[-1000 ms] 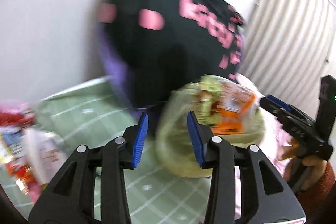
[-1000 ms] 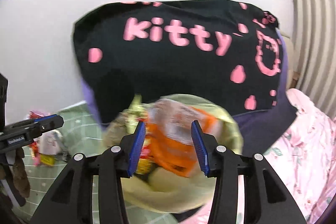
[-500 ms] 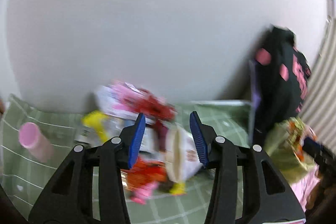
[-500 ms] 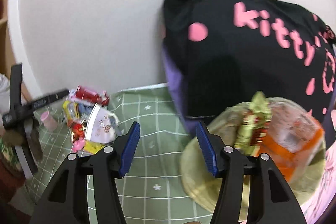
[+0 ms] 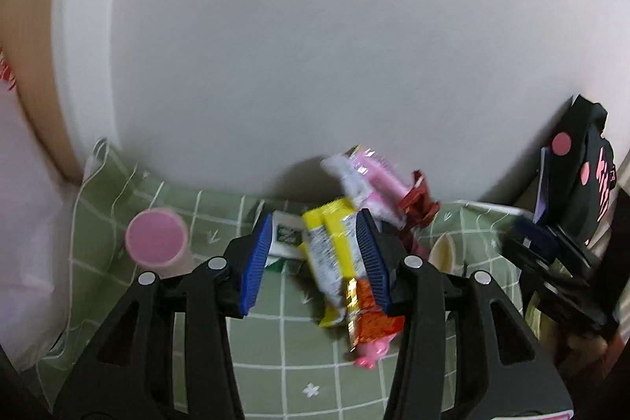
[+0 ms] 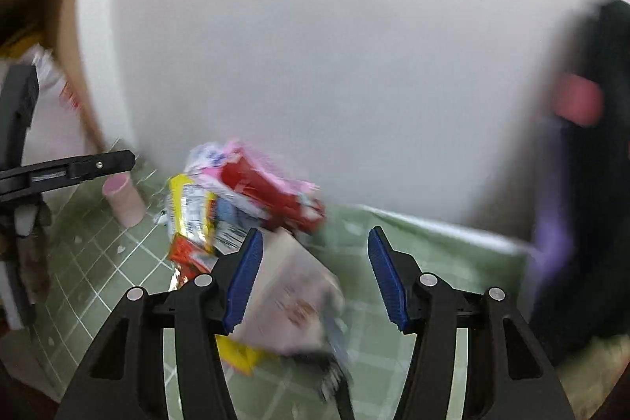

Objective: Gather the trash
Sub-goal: 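Move both grippers back to the pile of wrappers on the table, then grasp the red wrapper with the right gripper while the left grasps a pink wrapper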

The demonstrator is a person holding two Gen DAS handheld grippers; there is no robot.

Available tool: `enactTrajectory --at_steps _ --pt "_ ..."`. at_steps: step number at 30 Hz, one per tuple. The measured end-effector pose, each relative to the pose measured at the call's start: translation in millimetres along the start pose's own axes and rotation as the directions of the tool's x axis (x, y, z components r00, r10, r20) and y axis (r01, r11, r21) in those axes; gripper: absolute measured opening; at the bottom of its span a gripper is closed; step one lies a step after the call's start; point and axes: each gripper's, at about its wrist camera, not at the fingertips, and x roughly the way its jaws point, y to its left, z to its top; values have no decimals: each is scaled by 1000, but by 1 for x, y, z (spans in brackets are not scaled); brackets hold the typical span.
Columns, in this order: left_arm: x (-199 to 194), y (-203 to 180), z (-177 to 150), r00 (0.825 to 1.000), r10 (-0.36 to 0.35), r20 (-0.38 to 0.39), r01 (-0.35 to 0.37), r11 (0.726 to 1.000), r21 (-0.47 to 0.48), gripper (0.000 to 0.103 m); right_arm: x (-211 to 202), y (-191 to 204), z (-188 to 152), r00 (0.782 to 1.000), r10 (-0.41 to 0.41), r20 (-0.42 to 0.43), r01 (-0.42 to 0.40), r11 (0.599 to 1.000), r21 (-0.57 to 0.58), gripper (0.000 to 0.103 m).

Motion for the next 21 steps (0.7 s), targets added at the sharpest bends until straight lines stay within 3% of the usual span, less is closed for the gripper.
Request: enactTrajectory --at_steps 4,5,7,9,11,17,21 --pt "0 6 -9 999 14 -49 -11 999 53 42 59 24 16 998 -9 -55 0 986 -167 50" --pt "0 5 -10 998 8 -57 -5 998 61 42 74 27 18 997 -8 -76 -8 980 -200 38" --pt "0 4 -9 998 -11 -64 16 997 74 42 89 28 21 994 -11 -105 -12 977 -213 27" --pt "2 -2 -6 997 -34 -63 40 996 84 42 88 19 25 994 46 -98 -61 986 -157 12" --pt "5 -6 -1 996 -65 -56 70 993 92 42 76 11 25 996 47 -81 -56 992 -112 2" --pt "37 -34 22 990 -134 -43 138 986 92 47 24 -22 5 999 21 -41 -20 1000 22 2" --pt "69 -42 38 993 -103 -52 108 989 97 47 -2 -35 -20 998 0 -59 5 997 83 2"
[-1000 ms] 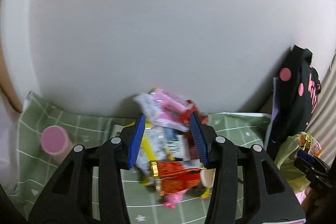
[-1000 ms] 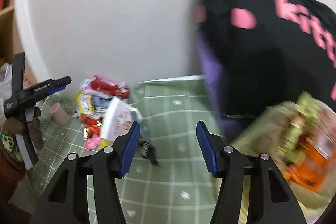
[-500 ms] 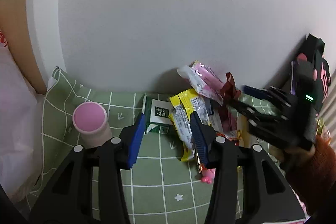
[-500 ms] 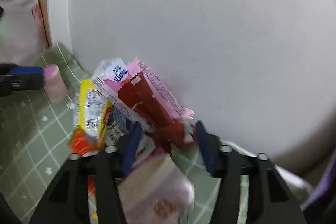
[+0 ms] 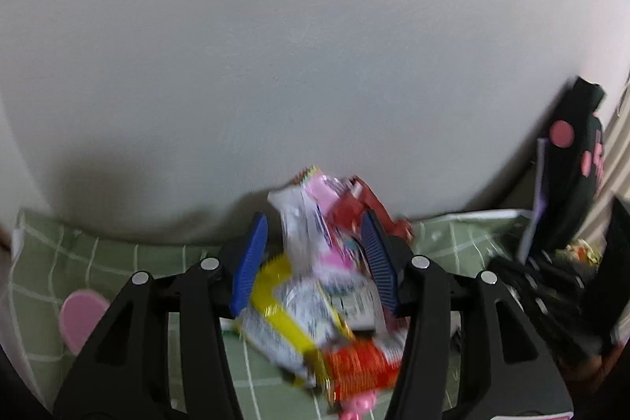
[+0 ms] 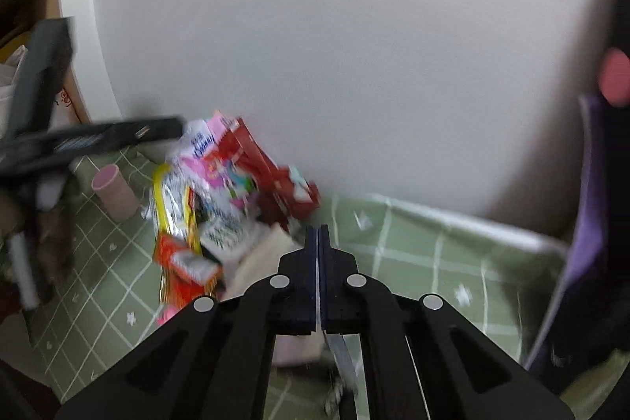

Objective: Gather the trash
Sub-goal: 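Grasp the red wrapper with the right gripper while the left grasps a pink wrapper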

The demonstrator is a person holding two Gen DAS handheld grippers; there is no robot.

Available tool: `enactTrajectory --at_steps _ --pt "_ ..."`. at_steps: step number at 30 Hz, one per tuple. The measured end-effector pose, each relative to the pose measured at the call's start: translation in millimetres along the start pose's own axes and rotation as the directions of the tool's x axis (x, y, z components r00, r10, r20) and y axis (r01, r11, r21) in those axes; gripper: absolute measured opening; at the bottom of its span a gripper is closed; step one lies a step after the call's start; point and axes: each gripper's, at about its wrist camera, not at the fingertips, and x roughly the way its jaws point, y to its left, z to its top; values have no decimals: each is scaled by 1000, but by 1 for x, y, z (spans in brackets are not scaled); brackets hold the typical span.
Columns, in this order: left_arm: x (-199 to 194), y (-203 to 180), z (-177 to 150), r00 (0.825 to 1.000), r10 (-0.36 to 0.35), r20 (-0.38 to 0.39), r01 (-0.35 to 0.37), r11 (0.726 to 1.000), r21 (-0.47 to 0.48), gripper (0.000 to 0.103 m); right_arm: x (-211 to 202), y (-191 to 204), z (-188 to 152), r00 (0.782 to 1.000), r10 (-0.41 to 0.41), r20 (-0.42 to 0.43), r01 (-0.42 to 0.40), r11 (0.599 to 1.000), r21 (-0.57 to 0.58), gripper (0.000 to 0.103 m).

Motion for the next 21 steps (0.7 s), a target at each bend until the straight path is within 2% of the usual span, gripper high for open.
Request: enactTrajectory --at_steps 4,6,7,8,10,12,16,21 --pt "31 1 10 1000 4 -29 -5 998 -55 47 -9 -5 -19 1000 -11 -1 11 999 49 4" --pt "43 0 12 999 2 -53 -7 995 -95 46 -14 -12 -28 1000 -26 -5 26 997 67 13" --pt "45 1 11 998 -2 -59 -4 994 -109 42 -13 -6 -30 1000 -22 -8 23 997 72 31" --pt "47 1 10 998 -16 -60 8 992 -126 34 -15 -11 -33 1000 -2 -10 3 996 84 44" --pt "46 -2 8 999 -21 -46 15 992 -124 16 -8 -4 -29 999 32 -7 -31 995 92 44" --pt "44 -5 8 999 -24 -47 20 996 -92 9 -7 -4 -26 999 42 -7 -41 996 78 44" --pt "33 -7 1 996 -50 -80 44 996 -78 8 4 6 -11 998 61 8 -61 998 -4 44" --pt "10 -5 -29 987 -85 -137 74 994 -84 7 26 20 7 997 76 10 -75 993 -96 44"
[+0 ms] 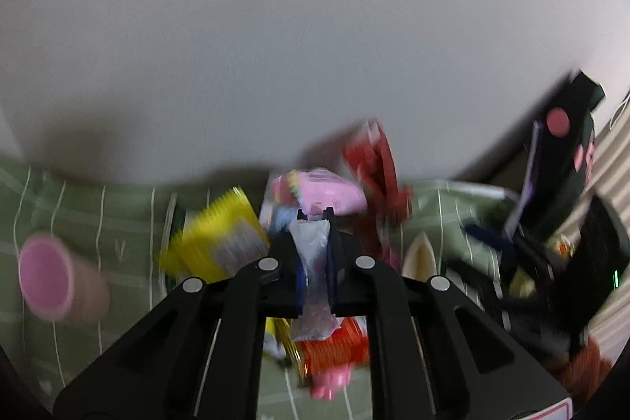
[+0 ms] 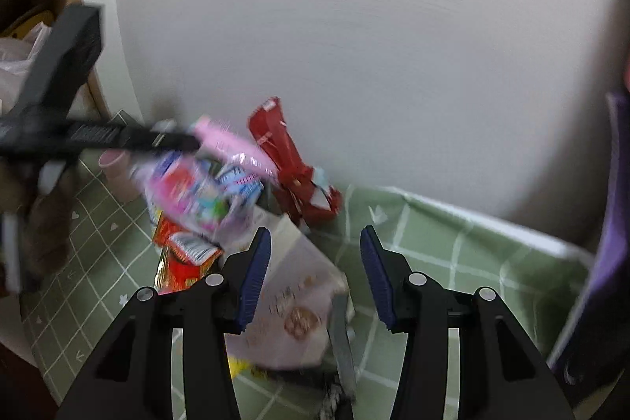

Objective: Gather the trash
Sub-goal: 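Grasp the red wrapper with the right gripper while the left grasps a pink wrapper, then hold the red wrapper in the right gripper while the left grasps a blue wrapper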

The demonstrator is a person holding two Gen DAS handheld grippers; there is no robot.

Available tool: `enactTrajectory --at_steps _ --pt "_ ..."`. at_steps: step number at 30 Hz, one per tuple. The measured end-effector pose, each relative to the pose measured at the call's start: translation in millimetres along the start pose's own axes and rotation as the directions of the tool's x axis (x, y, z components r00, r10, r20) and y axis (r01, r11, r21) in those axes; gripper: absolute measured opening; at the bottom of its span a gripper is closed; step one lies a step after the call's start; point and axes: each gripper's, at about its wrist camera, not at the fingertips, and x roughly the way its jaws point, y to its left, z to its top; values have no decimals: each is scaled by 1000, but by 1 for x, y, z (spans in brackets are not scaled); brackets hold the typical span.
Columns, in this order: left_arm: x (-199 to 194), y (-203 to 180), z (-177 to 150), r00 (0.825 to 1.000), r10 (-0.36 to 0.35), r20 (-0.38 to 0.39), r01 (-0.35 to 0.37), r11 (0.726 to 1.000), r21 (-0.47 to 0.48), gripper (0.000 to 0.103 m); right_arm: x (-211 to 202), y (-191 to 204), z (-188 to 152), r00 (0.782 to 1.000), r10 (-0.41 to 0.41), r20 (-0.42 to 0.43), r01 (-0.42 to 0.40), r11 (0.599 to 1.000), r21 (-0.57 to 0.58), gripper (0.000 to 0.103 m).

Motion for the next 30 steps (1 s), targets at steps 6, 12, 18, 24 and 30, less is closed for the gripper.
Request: enactTrajectory --at_steps 6,12,18,24,30 --pt "-16 9 -35 1000 15 -27 -16 1000 -20 8 38 11 25 1000 -6 2 6 996 -95 44" --pt "-43 12 -37 998 43 42 -45 998 37 20 72 11 35 996 -34 -79 24 991 -129 34" --pt "-55 10 -9 995 19 101 -34 988 152 33 16 -9 33 1000 -14 -21 15 1000 15 34" --pt "-9 -14 28 997 15 74 -36 958 284 34 -43 -30 5 997 -80 -15 82 987 137 34" --pt "28 -16 21 998 19 -61 -1 960 281 34 -86 -56 -34 987 -162 -24 161 938 307 34"
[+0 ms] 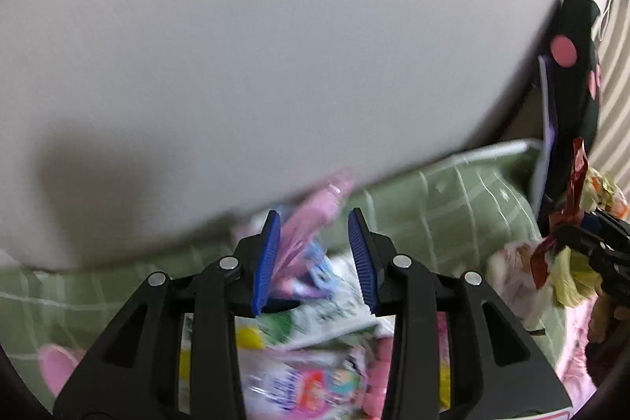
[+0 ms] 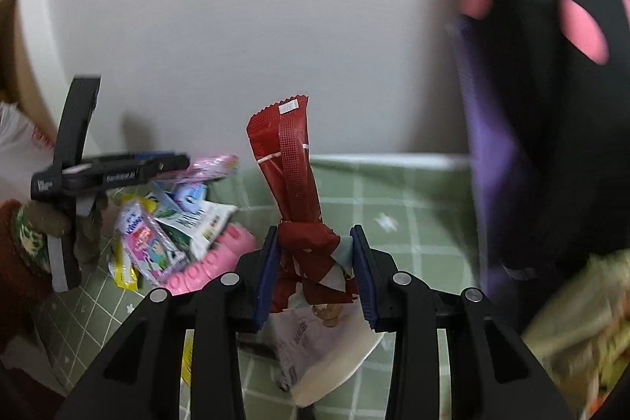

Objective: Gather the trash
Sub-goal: 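Hold the red wrapper in the right gripper while the left grasps a blue wrapper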

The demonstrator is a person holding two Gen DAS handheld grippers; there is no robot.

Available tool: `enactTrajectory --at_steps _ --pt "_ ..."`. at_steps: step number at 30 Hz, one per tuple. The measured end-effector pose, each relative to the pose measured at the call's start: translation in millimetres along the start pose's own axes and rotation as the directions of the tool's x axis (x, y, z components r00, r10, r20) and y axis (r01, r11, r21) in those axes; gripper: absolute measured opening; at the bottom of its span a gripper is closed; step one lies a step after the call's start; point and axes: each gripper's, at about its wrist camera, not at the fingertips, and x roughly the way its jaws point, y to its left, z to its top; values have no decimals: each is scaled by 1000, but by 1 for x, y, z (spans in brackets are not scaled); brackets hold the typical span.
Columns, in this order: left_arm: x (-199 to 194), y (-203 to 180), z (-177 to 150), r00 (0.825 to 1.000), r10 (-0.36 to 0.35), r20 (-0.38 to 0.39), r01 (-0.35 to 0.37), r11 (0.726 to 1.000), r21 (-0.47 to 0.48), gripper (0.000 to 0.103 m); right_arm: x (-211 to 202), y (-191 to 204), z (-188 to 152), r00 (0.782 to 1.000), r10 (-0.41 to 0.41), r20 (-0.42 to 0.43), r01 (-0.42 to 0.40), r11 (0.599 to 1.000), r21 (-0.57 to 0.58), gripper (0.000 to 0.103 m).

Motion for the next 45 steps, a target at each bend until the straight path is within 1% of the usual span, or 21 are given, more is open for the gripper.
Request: enactTrajectory --at_steps 3,6,8,11,13,14,15,17,18,21,25,30,31,33,34,36,38,39,41,42,45 --pt "1 -15 -18 998 -56 -43 57 998 29 34 -8 -12 -13 1000 -23 -3 23 998 56 34" --pt "-4 -31 -34 990 -115 -76 118 992 36 34 -15 -20 -17 1000 -17 0 16 996 92 34" --pt "-10 -37 -45 976 -190 -110 194 981 21 34 -18 -19 -21 1000 -5 8 5 995 102 34" --pt "-23 -46 -56 954 -275 -120 280 960 27 34 -29 -17 -24 999 9 32 -12 994 109 34" --pt "-31 -49 -57 944 -311 -115 316 948 34 34 -35 -12 -22 999 9 53 -14 994 109 34" --pt "-36 -48 -57 942 -316 -111 322 946 39 35 -43 -12 -21 997 5 72 -13 994 109 34" --pt "-40 -50 -58 944 -312 -106 319 947 48 35 -41 -7 -23 997 2 83 -11 994 110 34" --pt "-48 -54 -60 954 -283 -94 290 954 76 38 -53 -10 -23 995 -6 103 -6 993 115 34" --pt "-50 -57 -61 959 -267 -91 275 958 87 39 -58 -12 -23 995 -14 99 2 993 120 34" --pt "-52 -65 -61 963 -255 -89 263 960 97 40 -64 -14 -28 995 -40 87 27 990 138 34" --pt "-50 -75 -73 972 -215 -92 223 970 95 40 -68 -16 -41 997 -52 66 41 987 158 34" --pt "-44 -79 -90 970 -192 -148 209 972 103 40 -64 -10 -66 998 -57 32 52 986 160 34" --pt "-44 -79 -92 973 -182 -143 197 975 100 40 -64 -9 -69 998 -58 29 53 986 159 34" --pt "-49 -75 -91 982 -161 -96 168 983 79 39 -68 -5 -77 997 -69 20 65 987 146 34" --pt "-56 -71 -88 982 -181 -47 183 981 57 39 -69 -4 -79 997 -74 18 71 988 138 34" --pt "-69 -67 -84 981 -190 26 189 981 52 39 -71 -2 -84 997 -79 13 77 989 130 34" --pt "-84 -64 -79 980 -160 114 151 985 83 39 -72 -2 -88 997 -81 10 79 988 134 34" --pt "-87 -62 -77 981 -140 137 128 987 93 39 -73 -2 -90 997 -82 9 80 987 137 34" --pt "-83 -56 -68 986 -83 144 68 992 106 40 -74 -2 -94 996 -87 6 86 986 141 34" --pt "-79 -52 -66 988 -65 138 50 993 106 40 -75 -3 -95 996 -89 5 87 986 142 34" --pt "-58 -44 -62 997 -26 73 17 993 113 39 -77 -3 -98 996 -94 2 92 986 142 34"
